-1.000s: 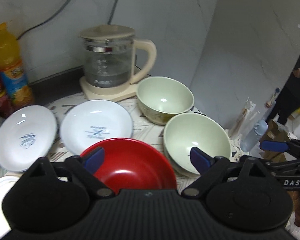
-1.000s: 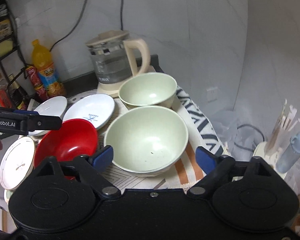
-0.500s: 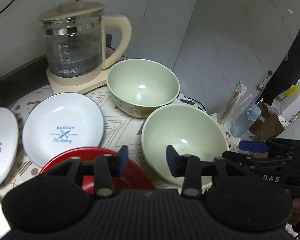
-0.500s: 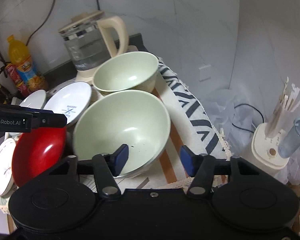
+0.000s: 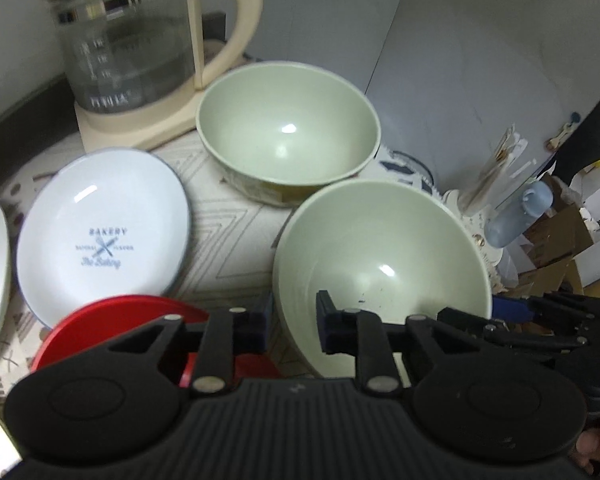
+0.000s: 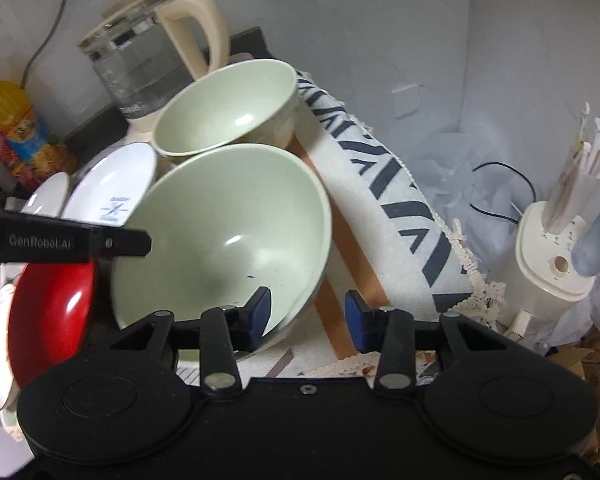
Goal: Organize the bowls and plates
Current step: 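Reach both tools to the large pale green bowl and grip its rim, then lift the pale green bowl with both tools and lower it into the red bowl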
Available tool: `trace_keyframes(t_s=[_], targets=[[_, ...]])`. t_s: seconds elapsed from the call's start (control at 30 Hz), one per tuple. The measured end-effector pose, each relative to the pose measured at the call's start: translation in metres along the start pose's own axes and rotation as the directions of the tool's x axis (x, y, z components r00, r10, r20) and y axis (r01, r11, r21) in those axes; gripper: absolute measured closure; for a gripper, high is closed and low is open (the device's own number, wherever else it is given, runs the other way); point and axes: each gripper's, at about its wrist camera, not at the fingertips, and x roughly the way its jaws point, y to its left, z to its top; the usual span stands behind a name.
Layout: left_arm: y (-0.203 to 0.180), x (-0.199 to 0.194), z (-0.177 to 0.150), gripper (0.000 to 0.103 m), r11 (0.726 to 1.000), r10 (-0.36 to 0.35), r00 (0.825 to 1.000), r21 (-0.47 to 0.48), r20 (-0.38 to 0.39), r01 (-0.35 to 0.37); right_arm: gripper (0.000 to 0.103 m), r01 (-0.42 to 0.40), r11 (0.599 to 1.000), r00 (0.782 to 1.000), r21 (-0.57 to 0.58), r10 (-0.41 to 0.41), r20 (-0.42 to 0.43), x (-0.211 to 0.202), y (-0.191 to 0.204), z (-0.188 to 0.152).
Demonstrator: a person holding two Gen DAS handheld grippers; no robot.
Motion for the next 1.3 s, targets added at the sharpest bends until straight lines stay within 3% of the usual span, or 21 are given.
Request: trace_keyframes(t_s=[0.07, 0.17, 0.27, 0.47, 0.77, 1.3], targets=[[0.0, 0.009, 0.0, 0.085, 1.0, 0.01, 1.0, -0.009, -0.016, -0.01, 0.062, 0.018, 1.0, 1.0, -0.012, -0.018, -0.003, 0.005, 0.002, 0.002], [0.0, 0.017, 0.002, 0.091, 1.0, 0.009, 1.0, -0.015, -0.024, -0.009, 0.078, -0.015, 1.0, 0.999, -0.001, 0.015, -0.048, 0.015, 0.003, 0.005], [0.002, 0.011, 0.004, 0.092, 0.999, -0.024, 1.0, -0.033, -0.006, 0.024, 0.081, 0.031, 0.999, 0.998, -0.016, -0.032, -0.062, 0.013, 0.007, 0.009], [-0.001, -0.018, 0.004, 0.092, 0.998, -0.04, 0.996, -0.035, 0.076, 0.043, 0.081, 0.02, 1.0, 1.0, -0.01, -0.02, 0.02, -0.014, 0.009, 0.02], [0.01, -0.058, -0.006, 0.092, 0.996, -0.008, 0.987, -0.083, 0.16, 0.022, 0.081, 0.0, 0.998, 0.996, -0.058, 0.005, 0.09, -0.039, 0.031, 0.03], [0.032, -0.105, -0.04, 0.092, 0.986, 0.05, 0.974, -0.168, 0.223, -0.012, 0.081, -0.031, 0.983, 0.985, -0.183, 0.061, 0.16, -0.067, 0.071, 0.024]])
